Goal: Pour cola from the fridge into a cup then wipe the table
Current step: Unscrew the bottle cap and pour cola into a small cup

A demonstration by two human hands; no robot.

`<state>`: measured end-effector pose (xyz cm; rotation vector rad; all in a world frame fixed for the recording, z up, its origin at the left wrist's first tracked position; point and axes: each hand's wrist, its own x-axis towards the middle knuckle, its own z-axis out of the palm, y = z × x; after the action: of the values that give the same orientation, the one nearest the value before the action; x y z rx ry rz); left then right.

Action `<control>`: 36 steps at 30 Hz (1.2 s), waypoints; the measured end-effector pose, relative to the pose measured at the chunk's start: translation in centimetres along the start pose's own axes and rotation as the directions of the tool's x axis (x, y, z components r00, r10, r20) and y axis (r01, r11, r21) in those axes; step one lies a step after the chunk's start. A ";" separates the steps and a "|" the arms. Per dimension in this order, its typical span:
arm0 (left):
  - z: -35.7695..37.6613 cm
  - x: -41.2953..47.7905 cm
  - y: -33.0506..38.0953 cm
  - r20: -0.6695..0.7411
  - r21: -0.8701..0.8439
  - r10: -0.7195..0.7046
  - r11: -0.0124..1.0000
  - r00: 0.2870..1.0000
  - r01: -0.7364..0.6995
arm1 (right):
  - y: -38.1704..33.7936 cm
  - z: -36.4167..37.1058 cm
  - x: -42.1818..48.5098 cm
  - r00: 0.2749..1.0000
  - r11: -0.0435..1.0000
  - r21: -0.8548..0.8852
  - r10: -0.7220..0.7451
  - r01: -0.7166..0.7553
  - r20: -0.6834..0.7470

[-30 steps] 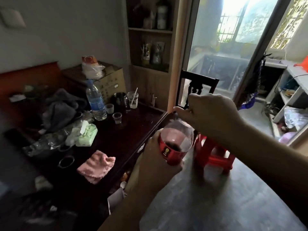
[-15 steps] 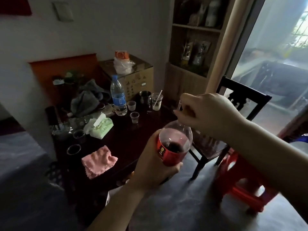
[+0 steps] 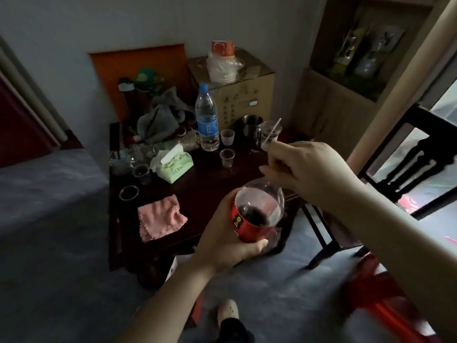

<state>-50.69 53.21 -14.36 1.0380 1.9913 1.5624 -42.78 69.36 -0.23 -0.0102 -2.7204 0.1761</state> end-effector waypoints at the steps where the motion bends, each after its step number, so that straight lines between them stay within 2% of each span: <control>1: 0.0 0.9 -0.4 -0.002 0.001 -0.006 1.000 1.000 0.006 | 0.8 0.6 0.6 1.000 1.000 0.019 -0.011 0.011 0.013; 4: -0.1 4.0 -1.7 -0.037 0.012 -0.031 0.999 0.999 0.031 | 3.2 2.6 2.6 0.999 0.998 -0.053 0.040 -0.040 0.005; 8: -0.3 8.7 -3.1 -0.113 0.083 -0.036 0.996 0.993 0.046 | 5.4 4.7 6.8 0.954 0.933 -0.203 0.297 -0.296 -0.026; 10: -0.7 10.8 -4.0 -0.128 0.108 -0.035 0.993 0.991 0.049 | 6.5 5.7 8.8 0.948 0.925 -0.214 0.316 -0.314 -0.028; 13: -1.5 13.3 -5.3 -0.131 0.145 -0.021 0.989 0.991 0.040 | 8.1 7.1 10.9 0.976 0.966 -0.149 0.206 -0.213 -0.065; 16: -2.2 14.8 -6.2 -0.133 0.169 -0.022 0.985 0.991 0.044 | 9.6 8.1 12.0 0.996 1.000 -0.017 0.014 -0.015 -0.085; 19: -2.9 15.8 -6.8 -0.140 0.175 -0.052 0.982 0.989 0.076 | 11.6 8.9 13.1 0.986 0.982 0.094 -0.160 0.165 -0.057; 22: -3.3 16.5 -7.4 -0.147 0.198 -0.085 0.974 0.985 0.113 | 13.5 10.1 14.0 0.963 0.950 0.159 -0.268 0.270 -0.034; 24: -3.3 17.1 -7.6 -0.189 0.222 -0.100 0.965 0.977 0.142 | 14.4 11.0 14.6 0.976 0.969 0.120 -0.216 0.217 -0.019; 27: -3.1 18.0 -7.6 -0.282 0.258 -0.102 0.950 0.954 0.177 | 15.2 12.3 16.1 0.998 0.995 0.082 0.055 -0.057 0.021; 28: -3.0 18.3 -7.5 -0.309 0.270 -0.101 0.944 0.946 0.189 | 15.6 12.7 16.6 0.996 0.991 0.105 0.080 -0.083 0.035; 30: -2.9 19.1 -7.3 -0.356 0.282 -0.103 0.936 0.929 0.212 | 16.5 13.3 17.6 0.999 0.976 0.216 0.020 -0.031 0.051; 32: -2.9 19.8 -7.2 -0.391 0.294 -0.101 0.928 0.915 0.228 | 17.6 13.5 18.6 0.992 0.938 0.341 -0.101 0.068 0.079; 36: -2.7 20.9 -7.1 -0.453 0.296 -0.110 0.918 0.885 0.265 | 19.9 14.2 20.5 0.931 0.814 0.534 -0.342 0.228 0.124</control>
<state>-68.23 66.57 -17.62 0.6125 2.6602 1.4498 -67.68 88.00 -7.37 0.6063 -2.7482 0.8513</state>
